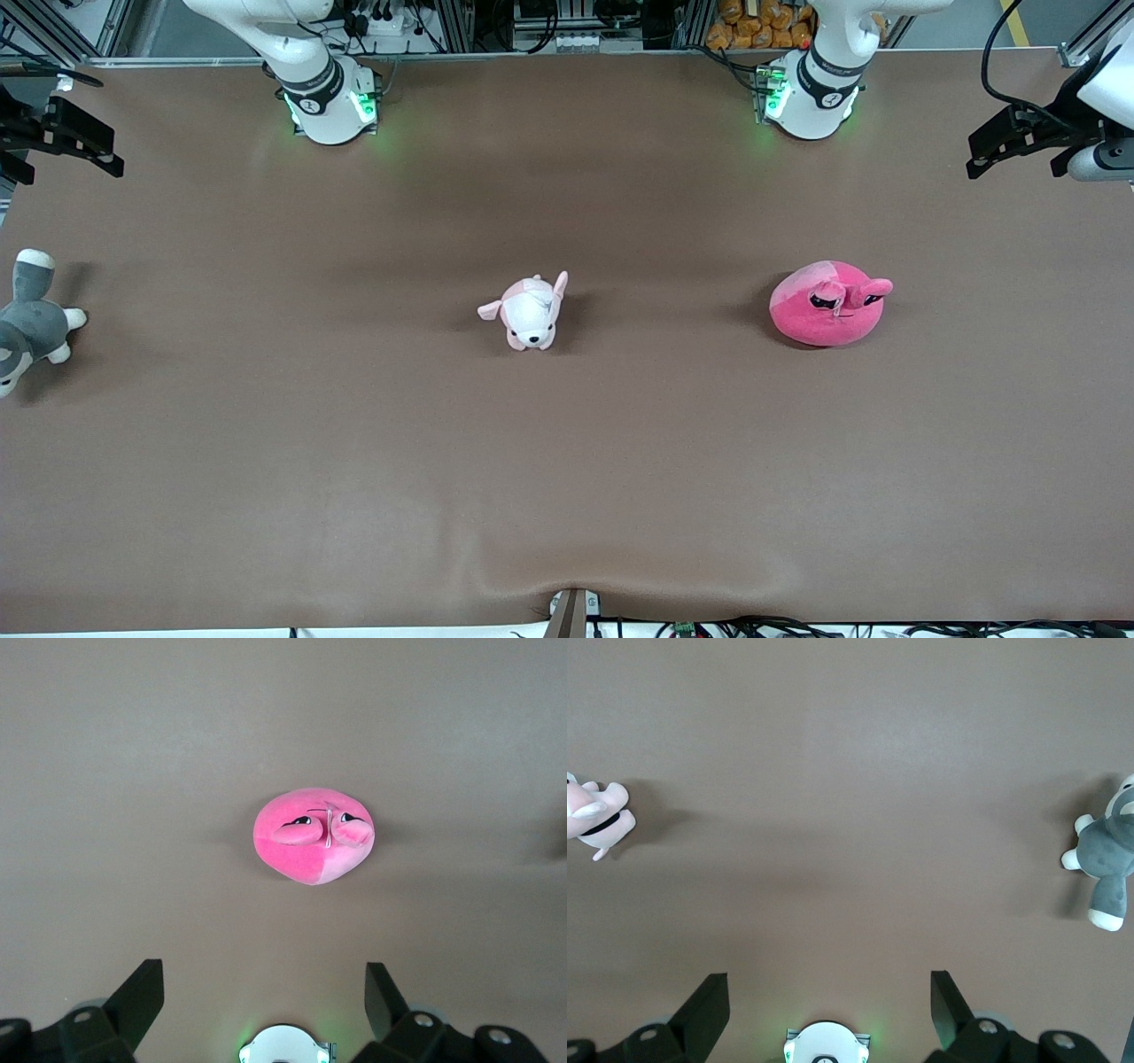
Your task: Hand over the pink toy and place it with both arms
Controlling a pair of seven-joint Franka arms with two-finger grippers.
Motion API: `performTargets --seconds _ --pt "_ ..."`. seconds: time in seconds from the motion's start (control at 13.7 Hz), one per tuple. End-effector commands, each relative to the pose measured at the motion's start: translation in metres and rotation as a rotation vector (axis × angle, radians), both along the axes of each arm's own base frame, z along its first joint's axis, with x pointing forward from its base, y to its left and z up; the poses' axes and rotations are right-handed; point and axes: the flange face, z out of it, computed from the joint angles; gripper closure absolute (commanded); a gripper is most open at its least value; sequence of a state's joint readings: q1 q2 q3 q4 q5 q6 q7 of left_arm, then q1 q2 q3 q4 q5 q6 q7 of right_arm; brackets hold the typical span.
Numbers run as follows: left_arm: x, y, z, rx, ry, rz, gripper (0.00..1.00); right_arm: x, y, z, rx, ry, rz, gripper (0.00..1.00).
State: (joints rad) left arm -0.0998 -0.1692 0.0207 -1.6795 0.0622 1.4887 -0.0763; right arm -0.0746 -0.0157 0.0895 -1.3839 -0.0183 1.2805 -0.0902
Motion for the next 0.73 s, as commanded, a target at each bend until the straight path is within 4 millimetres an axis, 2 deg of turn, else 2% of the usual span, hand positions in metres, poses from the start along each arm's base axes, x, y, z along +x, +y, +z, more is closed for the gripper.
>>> performTargets --seconds 0.0,0.29,0.44,0.66 --pt "0.002 0.002 0.003 -0.010 0.009 0.002 0.00 -0.003 -0.001 0.002 0.017 -0.003 -0.002 0.00" --pt "0.003 0.005 0.009 -0.002 -0.006 0.015 0.00 -0.003 -0.001 0.002 0.017 -0.003 -0.003 0.00" --pt "0.014 0.004 0.008 -0.004 -0.006 0.011 0.00 -0.003 -0.001 0.002 0.017 -0.001 -0.003 0.00" --pt "0.010 0.003 0.005 -0.009 0.015 0.032 0.00 -0.003 -0.001 0.002 0.017 -0.003 -0.005 0.00"
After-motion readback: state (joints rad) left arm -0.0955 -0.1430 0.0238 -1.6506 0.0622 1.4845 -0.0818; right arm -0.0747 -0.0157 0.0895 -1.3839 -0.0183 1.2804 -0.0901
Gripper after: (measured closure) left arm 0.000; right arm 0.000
